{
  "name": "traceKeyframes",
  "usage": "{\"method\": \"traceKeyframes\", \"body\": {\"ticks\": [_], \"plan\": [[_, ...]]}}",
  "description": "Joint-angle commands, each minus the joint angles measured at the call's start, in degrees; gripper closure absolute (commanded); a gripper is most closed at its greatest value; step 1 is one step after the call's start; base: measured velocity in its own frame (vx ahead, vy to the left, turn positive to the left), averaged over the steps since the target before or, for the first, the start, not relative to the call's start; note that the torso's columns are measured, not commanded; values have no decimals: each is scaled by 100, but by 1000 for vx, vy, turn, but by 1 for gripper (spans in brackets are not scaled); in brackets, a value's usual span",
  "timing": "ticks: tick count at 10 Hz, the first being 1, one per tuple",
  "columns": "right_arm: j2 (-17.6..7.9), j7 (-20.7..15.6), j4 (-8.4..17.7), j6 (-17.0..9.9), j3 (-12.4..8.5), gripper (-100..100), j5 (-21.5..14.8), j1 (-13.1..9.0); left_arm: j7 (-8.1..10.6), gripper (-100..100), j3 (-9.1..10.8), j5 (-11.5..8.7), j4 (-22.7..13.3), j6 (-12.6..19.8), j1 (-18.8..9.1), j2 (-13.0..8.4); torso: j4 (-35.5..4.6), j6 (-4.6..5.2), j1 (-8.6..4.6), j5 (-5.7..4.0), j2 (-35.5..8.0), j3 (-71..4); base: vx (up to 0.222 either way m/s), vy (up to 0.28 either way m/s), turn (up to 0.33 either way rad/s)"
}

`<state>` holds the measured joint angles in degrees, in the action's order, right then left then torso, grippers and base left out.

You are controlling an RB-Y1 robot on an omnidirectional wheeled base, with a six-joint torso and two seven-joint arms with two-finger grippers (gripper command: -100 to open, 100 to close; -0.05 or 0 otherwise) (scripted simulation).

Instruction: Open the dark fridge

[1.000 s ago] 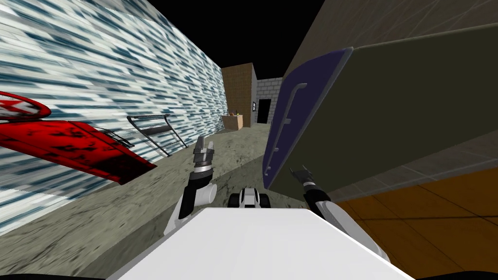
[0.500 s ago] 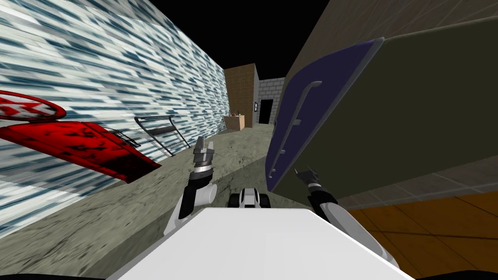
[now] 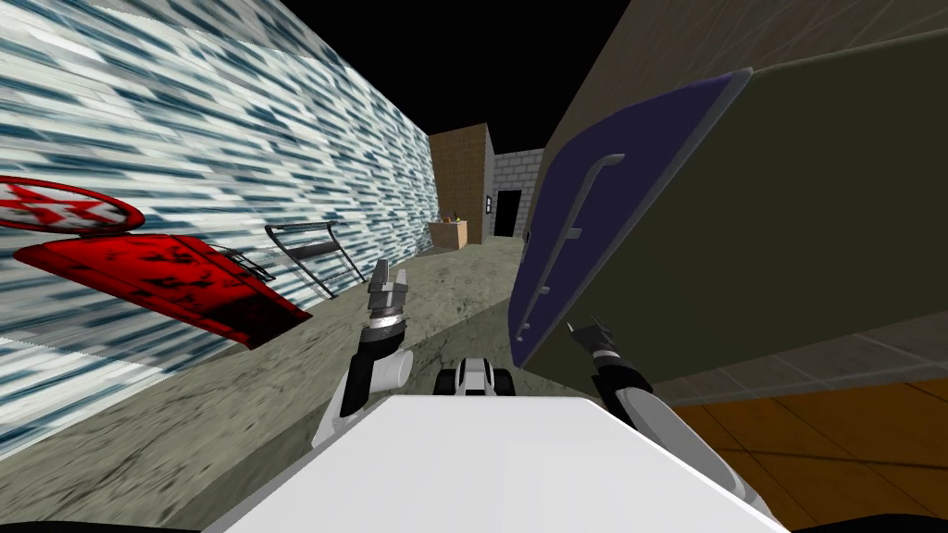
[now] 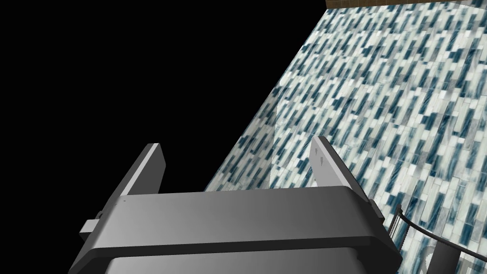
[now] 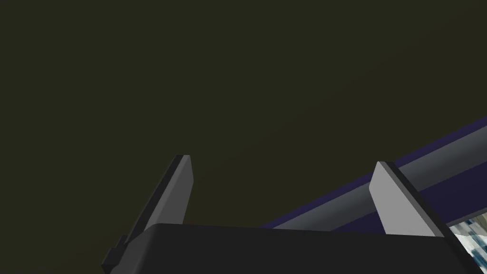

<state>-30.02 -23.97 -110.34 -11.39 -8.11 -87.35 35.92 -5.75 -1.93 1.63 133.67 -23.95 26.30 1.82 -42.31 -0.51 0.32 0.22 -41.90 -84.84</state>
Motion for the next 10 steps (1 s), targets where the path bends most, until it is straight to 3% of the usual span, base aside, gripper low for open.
{"method": "traceKeyframes", "body": {"ticks": [1, 3, 10], "plan": [[-78, 5, -17, -58, -37, -100, -324, -6, 0, 0, 0, 0, 0, 0, 0, 0, -1, -15, 20, 6, 8, -4, 19, 53, 44], [-218, -79, 29, -194, -123, -100, -714, 37, 0, 0, 0, 0, 0, 0, 0, 0, 3, -28, 31, 10, 26, -16, 33, 80, 68], [-497, -215, 89, -403, -267, -100, -1510, 109, 0, 0, -1, 0, 0, 0, 0, 0, 10, -71, 58, 25, 65, -43, 17, 68, 42]]}}
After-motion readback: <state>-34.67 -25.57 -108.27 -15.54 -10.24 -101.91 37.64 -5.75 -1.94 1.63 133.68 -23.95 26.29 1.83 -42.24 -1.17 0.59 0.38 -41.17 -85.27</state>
